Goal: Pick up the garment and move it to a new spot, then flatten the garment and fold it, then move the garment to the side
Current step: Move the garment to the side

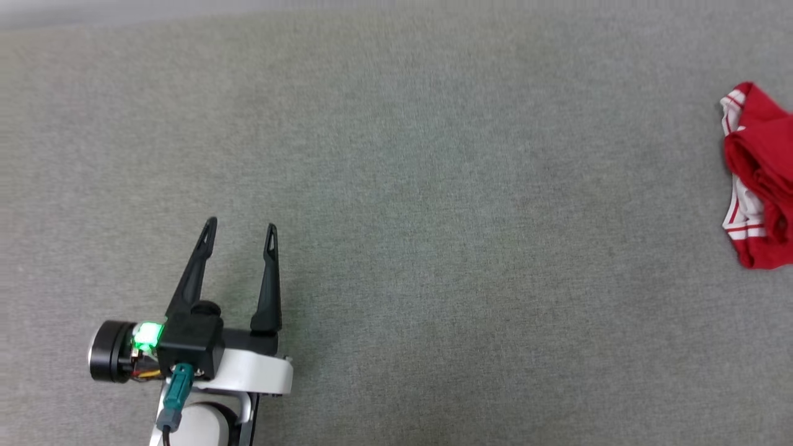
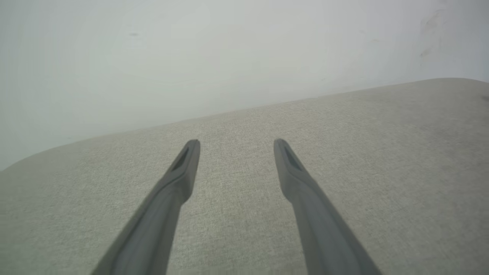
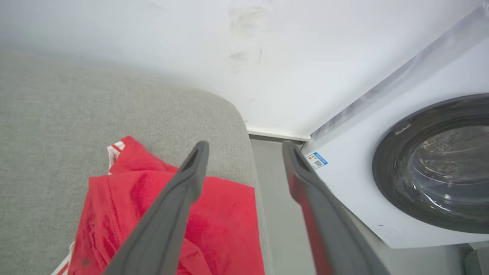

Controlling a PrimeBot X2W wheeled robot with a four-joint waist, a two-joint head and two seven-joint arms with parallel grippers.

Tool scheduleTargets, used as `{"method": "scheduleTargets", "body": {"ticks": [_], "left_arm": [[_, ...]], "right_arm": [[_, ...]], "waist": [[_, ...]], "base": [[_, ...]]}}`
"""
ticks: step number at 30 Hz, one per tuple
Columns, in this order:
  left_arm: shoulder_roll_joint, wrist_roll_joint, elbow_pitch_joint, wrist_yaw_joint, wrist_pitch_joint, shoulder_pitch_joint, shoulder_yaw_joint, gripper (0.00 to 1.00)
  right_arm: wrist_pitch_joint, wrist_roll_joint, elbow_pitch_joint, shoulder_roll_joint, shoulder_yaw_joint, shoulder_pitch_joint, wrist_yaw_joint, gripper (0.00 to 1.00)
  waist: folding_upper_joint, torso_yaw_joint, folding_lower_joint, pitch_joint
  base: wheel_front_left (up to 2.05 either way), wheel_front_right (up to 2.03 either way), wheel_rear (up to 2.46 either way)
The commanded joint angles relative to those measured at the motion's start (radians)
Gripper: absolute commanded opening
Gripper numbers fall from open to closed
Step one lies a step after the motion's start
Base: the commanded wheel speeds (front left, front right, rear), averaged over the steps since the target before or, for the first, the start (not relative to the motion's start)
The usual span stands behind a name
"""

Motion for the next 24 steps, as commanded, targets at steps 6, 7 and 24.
{"method": "scheduleTargets", "body": {"ticks": [6,7,24], "left_arm": [[-0.010,-0.013,0.018,0.011,-0.005,0.057,0.003,1.00],[-0.011,-0.015,0.020,0.012,-0.005,0.067,0.004,1.00],[-0.019,-0.048,0.058,0.010,-0.005,0.185,0.045,1.00]], "right_arm": [[-0.185,-0.051,-0.080,0.087,-0.050,0.067,-0.001,1.00],[-0.218,-0.063,-0.097,0.104,-0.057,0.078,-0.001,1.00],[-0.496,-0.130,-0.302,0.497,-0.003,0.341,-0.001,1.00]], "waist": [[0.0000,0.026,0.0000,-0.110],[0.0000,0.030,0.0000,-0.124],[0.0000,0.085,0.0000,-0.322]], "base": [[0.00,0.00,0.00],[0.00,0.00,0.00],[0.00,0.00,0.00]]}}
